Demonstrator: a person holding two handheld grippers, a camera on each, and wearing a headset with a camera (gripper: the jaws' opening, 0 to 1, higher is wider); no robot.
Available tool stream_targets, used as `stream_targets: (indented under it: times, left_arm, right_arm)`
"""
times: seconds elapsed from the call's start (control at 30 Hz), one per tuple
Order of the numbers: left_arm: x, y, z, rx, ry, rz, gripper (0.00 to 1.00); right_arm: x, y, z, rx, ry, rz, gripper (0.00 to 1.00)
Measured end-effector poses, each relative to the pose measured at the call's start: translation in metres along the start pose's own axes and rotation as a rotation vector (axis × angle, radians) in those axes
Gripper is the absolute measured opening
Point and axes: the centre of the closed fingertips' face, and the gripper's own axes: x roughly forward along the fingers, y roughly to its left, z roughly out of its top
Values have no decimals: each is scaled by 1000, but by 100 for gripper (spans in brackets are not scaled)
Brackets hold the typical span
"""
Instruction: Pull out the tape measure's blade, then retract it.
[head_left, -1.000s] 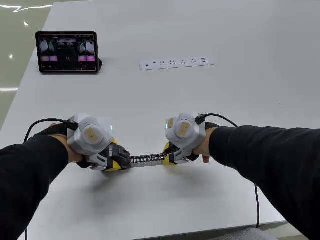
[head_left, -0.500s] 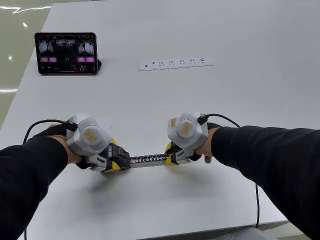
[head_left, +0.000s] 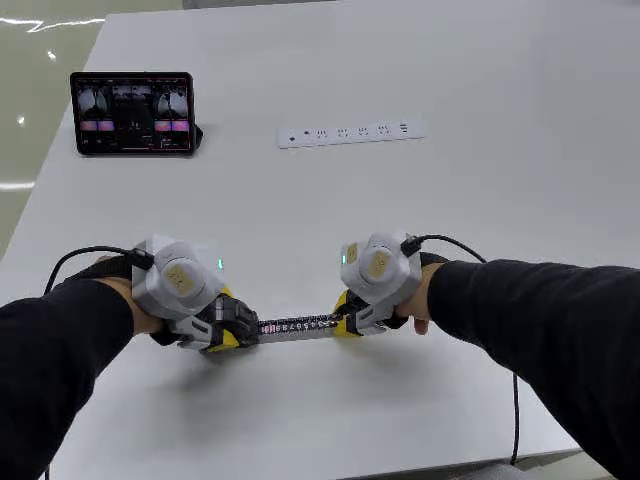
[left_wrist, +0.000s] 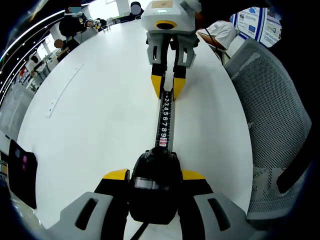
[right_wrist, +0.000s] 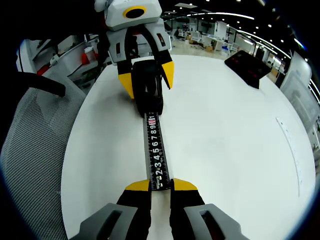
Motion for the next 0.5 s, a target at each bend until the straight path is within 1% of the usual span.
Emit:
stream_targets:
  times: [0.5]
  left_arm:
    - [1,0,-1,0,4,1,33]
  right_arm:
    - [-6,-1,-9,11,-4,-4,10]
